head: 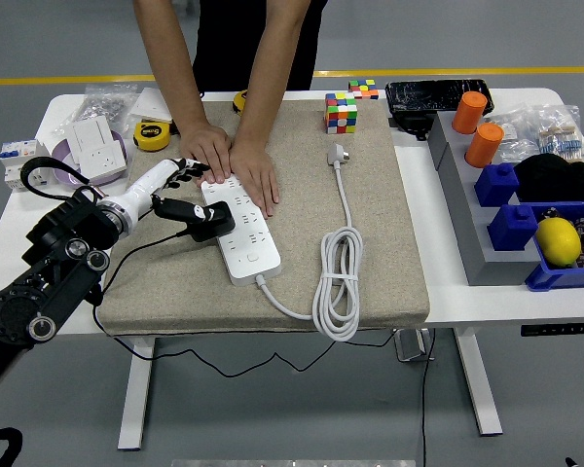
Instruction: Pick up the plug,place it near the board,insert it into the board,press the button
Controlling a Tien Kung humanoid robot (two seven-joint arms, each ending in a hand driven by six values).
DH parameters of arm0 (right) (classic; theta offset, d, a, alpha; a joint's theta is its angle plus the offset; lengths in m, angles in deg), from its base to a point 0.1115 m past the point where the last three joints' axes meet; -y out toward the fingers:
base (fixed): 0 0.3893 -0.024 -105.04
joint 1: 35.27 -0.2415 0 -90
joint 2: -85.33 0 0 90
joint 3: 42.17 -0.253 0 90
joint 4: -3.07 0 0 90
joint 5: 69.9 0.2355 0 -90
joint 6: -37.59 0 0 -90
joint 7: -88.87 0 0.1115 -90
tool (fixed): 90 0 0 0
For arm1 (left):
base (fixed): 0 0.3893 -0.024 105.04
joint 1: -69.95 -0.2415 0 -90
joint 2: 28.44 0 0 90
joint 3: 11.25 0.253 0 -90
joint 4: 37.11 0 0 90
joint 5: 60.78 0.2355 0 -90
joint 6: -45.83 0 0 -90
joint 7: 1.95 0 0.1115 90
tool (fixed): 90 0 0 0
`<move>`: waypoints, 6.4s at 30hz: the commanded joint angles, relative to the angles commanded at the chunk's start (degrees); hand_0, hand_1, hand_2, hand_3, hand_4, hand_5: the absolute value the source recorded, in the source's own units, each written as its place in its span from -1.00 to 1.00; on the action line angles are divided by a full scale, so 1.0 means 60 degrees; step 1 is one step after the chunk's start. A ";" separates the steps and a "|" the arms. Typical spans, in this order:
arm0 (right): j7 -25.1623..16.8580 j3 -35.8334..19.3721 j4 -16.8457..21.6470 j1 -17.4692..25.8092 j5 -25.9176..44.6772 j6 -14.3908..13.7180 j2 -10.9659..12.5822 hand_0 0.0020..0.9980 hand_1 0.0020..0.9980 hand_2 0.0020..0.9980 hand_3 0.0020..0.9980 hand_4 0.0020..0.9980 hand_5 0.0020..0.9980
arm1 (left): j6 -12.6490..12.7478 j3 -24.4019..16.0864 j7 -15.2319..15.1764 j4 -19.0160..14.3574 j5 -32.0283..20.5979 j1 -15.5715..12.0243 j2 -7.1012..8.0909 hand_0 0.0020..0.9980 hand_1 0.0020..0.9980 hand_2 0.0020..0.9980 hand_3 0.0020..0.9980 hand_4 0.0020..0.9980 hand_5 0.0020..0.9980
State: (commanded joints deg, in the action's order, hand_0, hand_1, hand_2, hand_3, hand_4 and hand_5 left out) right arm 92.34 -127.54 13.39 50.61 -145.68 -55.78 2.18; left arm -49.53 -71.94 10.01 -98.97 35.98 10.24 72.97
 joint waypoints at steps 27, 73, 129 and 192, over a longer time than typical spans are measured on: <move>-0.0012 -0.0016 0.0000 -0.0039 -0.0003 0.0000 -0.0004 0.67 0.51 0.48 0.53 1.00 0.90 | 0.0614 0.0636 0.0071 0.0396 0.3140 0.0135 -0.0153 -0.05 0.16 0.14 0.13 1.00 -0.47; -0.0007 -0.0002 0.0000 -0.0008 -0.0011 -0.0001 0.0020 0.67 0.51 0.48 0.53 1.00 0.86 | 0.0738 0.1011 0.0068 0.0694 0.3763 0.0205 -0.0352 -0.41 -0.37 -0.13 -0.05 0.28 -0.66; -0.0058 0.0004 0.0000 -0.0014 0.0217 -0.0035 -0.0067 0.66 0.51 0.48 0.53 1.00 0.87 | 0.1898 0.0188 -0.2067 0.0032 0.2752 -0.1141 0.0672 -0.28 -0.07 -0.10 -0.07 0.24 -0.60; -0.0045 -0.0130 0.0000 0.0124 0.0101 -0.0026 -0.0151 0.66 0.51 0.48 0.53 1.00 0.88 | 0.1620 -0.4664 -0.2861 -0.4538 -0.4211 -0.4378 -0.1526 0.75 0.98 0.92 0.85 1.00 0.82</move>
State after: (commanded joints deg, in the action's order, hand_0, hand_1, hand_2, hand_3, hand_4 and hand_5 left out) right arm 92.07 -128.32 13.39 51.35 -145.07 -55.94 1.28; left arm -39.81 -99.92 -7.16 -126.20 10.71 -16.03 63.82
